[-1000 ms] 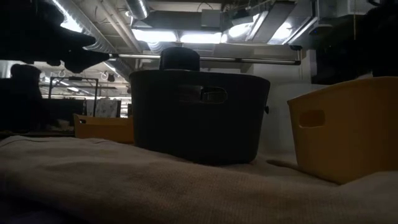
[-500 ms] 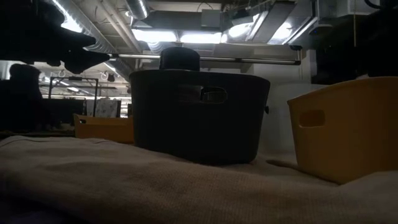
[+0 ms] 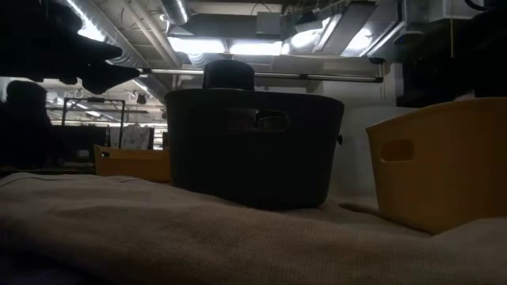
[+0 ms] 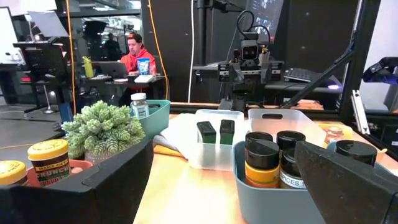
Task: Sort spices by type
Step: Return to Home Position
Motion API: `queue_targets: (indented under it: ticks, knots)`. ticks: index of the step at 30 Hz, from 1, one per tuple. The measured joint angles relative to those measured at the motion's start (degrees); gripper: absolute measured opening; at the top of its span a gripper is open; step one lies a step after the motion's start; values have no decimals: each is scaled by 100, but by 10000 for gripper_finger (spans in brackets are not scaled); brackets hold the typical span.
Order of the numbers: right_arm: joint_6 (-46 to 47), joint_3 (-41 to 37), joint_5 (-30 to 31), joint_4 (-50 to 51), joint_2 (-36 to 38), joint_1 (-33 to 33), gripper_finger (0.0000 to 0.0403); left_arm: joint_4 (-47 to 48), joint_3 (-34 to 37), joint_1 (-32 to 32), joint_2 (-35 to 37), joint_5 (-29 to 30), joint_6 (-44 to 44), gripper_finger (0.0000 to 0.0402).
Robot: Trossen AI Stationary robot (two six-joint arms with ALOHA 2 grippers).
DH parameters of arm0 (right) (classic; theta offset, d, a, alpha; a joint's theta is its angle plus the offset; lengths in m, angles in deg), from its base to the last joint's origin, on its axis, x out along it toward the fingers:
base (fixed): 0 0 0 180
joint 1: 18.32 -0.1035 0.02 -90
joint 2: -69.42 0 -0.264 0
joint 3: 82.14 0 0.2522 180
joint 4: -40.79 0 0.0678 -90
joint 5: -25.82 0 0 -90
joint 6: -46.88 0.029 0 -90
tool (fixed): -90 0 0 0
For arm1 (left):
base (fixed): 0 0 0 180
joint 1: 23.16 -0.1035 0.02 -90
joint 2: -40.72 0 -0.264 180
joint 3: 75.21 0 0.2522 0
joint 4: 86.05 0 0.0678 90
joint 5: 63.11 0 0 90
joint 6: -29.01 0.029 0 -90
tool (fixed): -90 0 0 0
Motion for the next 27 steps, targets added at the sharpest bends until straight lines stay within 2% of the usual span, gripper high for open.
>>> queue_targets:
  ticks: [7,11,22,27]
  knots:
    - [41,-35,-83,-195,0,0,241,0,0,0,2,0,3,375]
    - [0,-377,-296,-1101,-3,0,241,2,0,0,2,0,-6,375]
    - [-723,-371,-109,-1049,-140,0,241,2,0,0,2,0,-21,375]
    - [-731,-373,-103,-1039,-144,0,241,2,1,0,0,0,-12,375]
